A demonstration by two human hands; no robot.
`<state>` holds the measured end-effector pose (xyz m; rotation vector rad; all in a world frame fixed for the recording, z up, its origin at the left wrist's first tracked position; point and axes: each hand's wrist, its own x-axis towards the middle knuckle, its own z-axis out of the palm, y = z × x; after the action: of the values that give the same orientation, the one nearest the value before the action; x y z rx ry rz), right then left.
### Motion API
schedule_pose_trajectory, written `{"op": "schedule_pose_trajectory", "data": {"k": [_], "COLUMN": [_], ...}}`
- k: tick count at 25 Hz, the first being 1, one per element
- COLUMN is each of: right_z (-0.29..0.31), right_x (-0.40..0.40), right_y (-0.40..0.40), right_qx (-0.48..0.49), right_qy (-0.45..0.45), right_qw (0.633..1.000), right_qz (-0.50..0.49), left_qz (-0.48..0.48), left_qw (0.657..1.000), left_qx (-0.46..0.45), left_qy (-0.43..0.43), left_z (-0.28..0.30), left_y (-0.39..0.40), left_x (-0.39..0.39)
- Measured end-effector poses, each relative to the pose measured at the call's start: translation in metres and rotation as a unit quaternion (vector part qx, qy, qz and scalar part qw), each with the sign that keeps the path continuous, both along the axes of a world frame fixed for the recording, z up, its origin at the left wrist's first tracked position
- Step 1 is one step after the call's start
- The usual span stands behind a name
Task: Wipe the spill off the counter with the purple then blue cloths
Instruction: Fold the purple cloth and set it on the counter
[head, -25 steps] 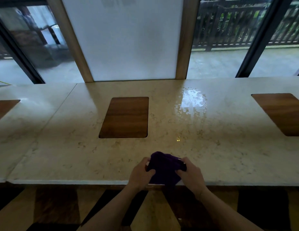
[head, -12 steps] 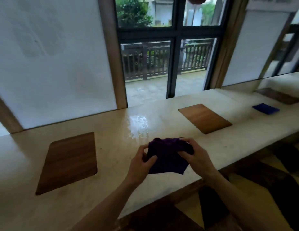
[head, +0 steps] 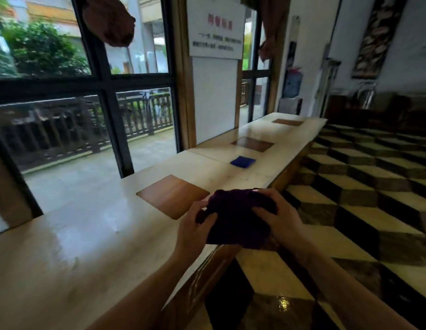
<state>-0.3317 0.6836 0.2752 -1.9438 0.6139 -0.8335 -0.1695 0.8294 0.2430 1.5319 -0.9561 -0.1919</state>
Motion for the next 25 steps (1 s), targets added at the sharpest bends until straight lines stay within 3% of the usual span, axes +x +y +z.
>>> {"op": "schedule_pose_trajectory", "data": {"k": [4,11,25], "right_z": [0.006,0.010,0.021], "right_x": [-0.045,-0.068,0.059], "right_y": [-0.060,-0.142,-0.306], "right_qx": [-0.001,0.005,0.026], "right_qy": [-0.012,-0.034,-0.043], "right_qw": [0.998,0.992,0.984], "right_qz": [-0.067,-0.118,-0.171], "left_qz": [-0.046,-0.124,-0.150], "left_qw": [0.998,0.990,0.988], "left_qx": [-0.025,-0.022,-0.036], "left_qy": [-0.024,0.056,0.011], "left_z": [0.013,0.013,0.007], "left_y": [-0.077,-0.172,-0.371], "left_x": [-0.034,-0.045,0.093]}}
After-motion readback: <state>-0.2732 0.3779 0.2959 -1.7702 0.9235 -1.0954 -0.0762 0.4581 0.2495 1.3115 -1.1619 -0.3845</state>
